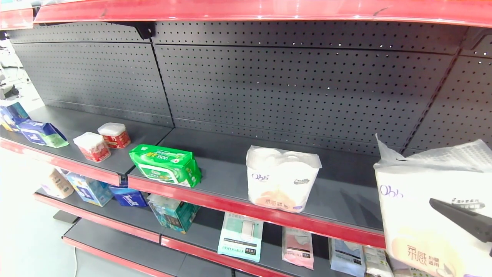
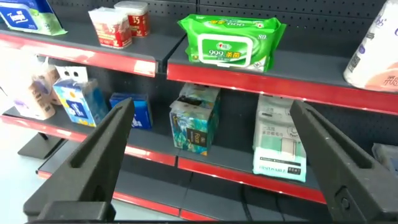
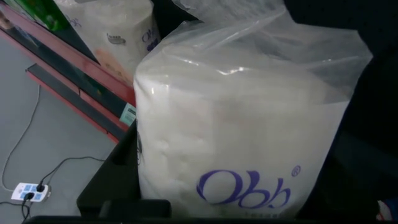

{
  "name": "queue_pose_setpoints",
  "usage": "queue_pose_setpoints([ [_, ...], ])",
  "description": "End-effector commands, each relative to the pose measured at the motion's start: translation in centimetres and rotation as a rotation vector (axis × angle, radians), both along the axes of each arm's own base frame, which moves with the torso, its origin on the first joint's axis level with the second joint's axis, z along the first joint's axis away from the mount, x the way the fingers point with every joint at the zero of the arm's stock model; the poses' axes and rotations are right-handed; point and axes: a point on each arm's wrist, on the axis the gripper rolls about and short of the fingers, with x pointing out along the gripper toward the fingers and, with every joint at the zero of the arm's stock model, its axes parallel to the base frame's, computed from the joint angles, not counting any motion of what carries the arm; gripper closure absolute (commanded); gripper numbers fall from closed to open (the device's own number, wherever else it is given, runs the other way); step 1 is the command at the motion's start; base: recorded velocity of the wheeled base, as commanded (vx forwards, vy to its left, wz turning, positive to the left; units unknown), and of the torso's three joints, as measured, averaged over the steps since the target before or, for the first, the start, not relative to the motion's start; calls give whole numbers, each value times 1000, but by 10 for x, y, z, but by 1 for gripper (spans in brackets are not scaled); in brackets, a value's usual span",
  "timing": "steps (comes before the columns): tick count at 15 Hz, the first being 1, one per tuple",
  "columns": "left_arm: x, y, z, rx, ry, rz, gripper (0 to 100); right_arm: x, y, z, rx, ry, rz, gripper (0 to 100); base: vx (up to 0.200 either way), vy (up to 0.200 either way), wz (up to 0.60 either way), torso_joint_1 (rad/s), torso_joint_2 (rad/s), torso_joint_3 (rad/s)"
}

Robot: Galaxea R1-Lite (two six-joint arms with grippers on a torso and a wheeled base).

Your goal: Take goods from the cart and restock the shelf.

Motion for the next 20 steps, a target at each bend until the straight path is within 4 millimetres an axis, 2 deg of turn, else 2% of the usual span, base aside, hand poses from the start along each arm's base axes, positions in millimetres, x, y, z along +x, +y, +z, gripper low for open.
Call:
queue_pose_setpoints([
  [1,0,0,0,-1,-1,0,0,22,1,-6,0,30,1,100,0,0,0,0,0,0],
  [2,0,0,0,-1,-1,0,0,38,1,-8,0,36,3,100,0,0,0,0,0,0],
  [4,0,0,0,-1,-1,0,0,57,2,-14,4,53,16,100,0,0,0,0,0,0],
  [8,0,0,0,-1,-1,0,0,115,5,-20,23,-1,79,100,0,0,0,0,0,0],
  [10,0,0,0,-1,-1,0,0,132,6,-23,33,-23,117,100,0,0,0,0,0,0],
  [11,0,0,0,-1,-1,0,0,150,8,-25,42,-41,173,100,0,0,0,0,0,0],
  [17,0,0,0,-1,-1,0,0,216,14,-32,72,-119,371,100,0,0,0,0,0,0],
  [20,0,0,0,-1,-1,0,0,247,20,-42,62,-144,471,100,0,0,0,0,0,0],
])
